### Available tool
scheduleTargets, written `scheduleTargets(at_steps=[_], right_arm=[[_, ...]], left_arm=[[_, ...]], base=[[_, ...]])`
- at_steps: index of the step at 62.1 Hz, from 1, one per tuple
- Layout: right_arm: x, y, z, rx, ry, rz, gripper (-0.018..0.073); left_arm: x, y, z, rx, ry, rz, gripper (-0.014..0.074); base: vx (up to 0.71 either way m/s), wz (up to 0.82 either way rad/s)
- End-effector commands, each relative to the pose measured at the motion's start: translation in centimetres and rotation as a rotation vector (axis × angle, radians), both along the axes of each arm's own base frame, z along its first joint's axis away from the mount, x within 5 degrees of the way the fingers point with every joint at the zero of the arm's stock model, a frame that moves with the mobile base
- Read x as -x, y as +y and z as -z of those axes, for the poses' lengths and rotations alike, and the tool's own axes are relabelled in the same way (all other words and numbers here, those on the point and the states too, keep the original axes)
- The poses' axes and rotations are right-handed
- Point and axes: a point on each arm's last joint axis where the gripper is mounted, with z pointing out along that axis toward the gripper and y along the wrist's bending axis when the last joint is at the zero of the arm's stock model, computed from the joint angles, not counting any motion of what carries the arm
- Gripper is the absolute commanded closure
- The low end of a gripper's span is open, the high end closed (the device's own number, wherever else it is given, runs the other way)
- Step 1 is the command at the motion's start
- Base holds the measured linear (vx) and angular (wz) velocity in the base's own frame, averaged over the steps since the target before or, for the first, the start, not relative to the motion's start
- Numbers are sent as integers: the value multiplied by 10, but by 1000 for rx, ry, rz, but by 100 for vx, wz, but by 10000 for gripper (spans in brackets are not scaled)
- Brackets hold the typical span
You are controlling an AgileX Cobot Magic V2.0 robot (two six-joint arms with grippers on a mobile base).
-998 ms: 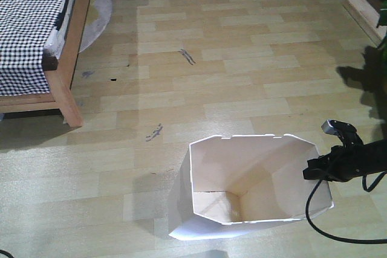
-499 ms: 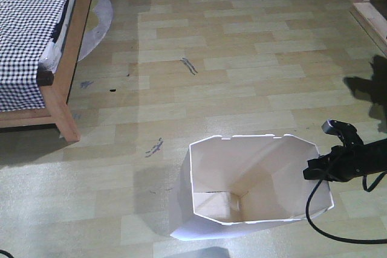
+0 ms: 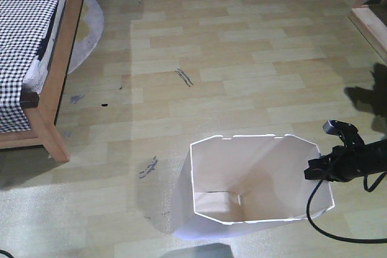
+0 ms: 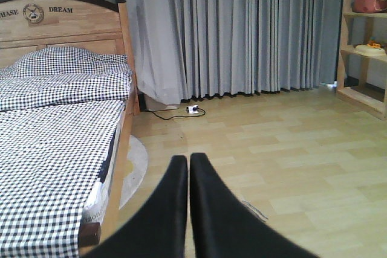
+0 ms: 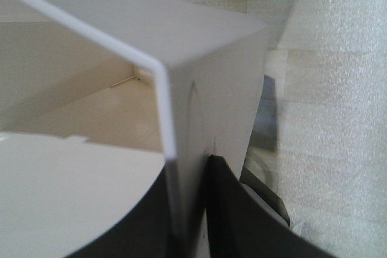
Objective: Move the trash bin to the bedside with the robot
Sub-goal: 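Carry the bin in the right gripper toward the checked bed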
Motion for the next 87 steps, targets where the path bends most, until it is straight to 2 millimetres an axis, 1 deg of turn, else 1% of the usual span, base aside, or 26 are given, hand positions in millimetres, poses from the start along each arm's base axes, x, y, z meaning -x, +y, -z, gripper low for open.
scheduleTargets(at_steps=[1,58,87], right_arm=[[-9,12,-35,-215,-77,5,563],[-9,12,-35,-214,-77,6,563],[-9,12,-35,-214,-77,6,563]], left_arm=[[0,-1,-3,23,-71,9,603],[0,-1,-3,23,-71,9,603],[0,-1,-3,23,-71,9,603]], base=[[23,3],[25,11],[23,3]])
